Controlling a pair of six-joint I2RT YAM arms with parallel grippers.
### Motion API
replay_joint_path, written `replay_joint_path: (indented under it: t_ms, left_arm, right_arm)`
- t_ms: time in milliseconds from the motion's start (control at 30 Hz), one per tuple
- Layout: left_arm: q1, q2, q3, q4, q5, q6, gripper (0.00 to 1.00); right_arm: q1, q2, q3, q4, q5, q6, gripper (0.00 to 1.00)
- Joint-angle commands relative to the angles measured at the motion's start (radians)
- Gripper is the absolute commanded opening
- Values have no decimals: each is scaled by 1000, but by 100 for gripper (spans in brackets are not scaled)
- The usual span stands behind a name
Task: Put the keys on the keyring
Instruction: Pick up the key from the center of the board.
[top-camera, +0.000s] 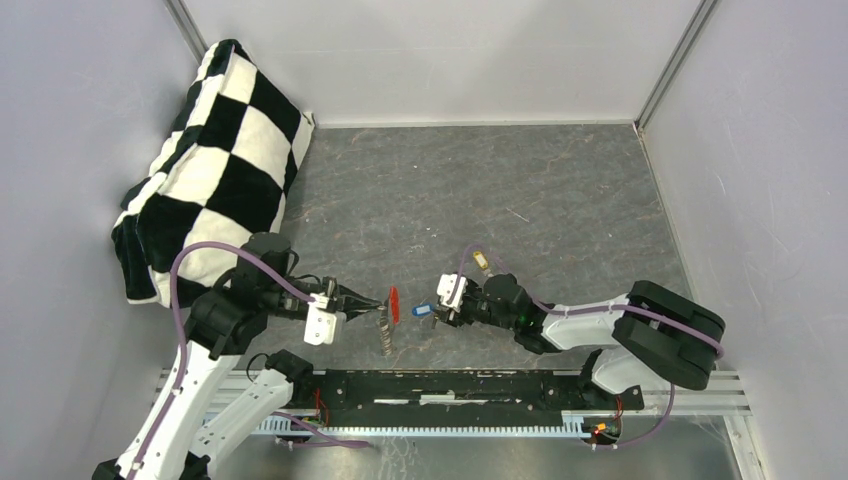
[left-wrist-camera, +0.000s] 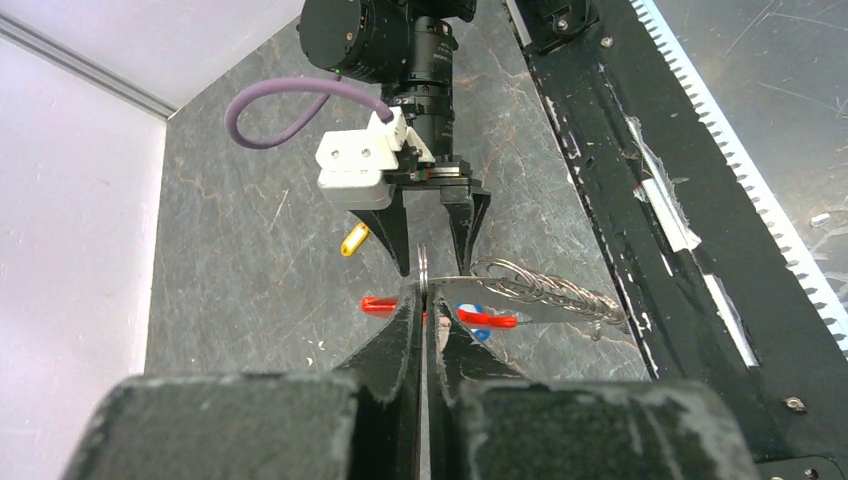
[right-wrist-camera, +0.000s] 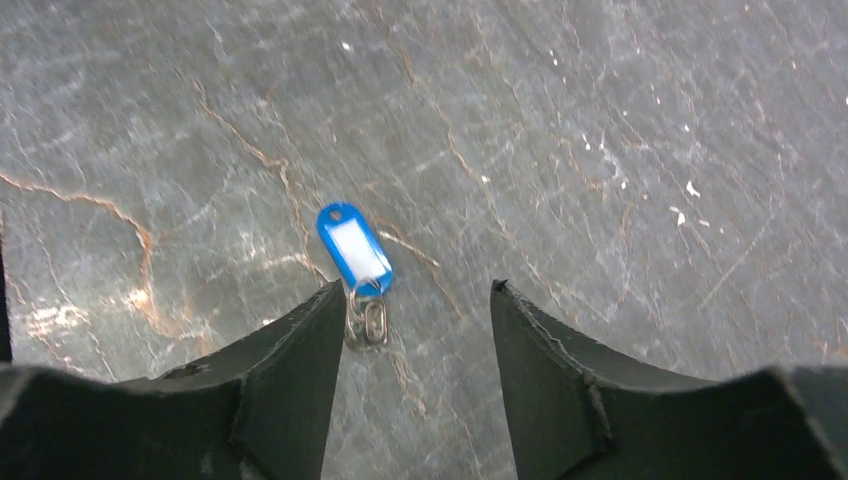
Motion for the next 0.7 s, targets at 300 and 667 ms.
replay_joint_path:
  t_ms: [300, 667]
  left_arm:
    - [-1, -18, 20, -4, -7, -51, 2]
    - [-1, 2, 29, 3, -6, -69, 2]
  right_arm:
    - [4, 109, -76, 317, -113, -10, 54]
    - [-8, 228, -44, 388, -85, -8, 46]
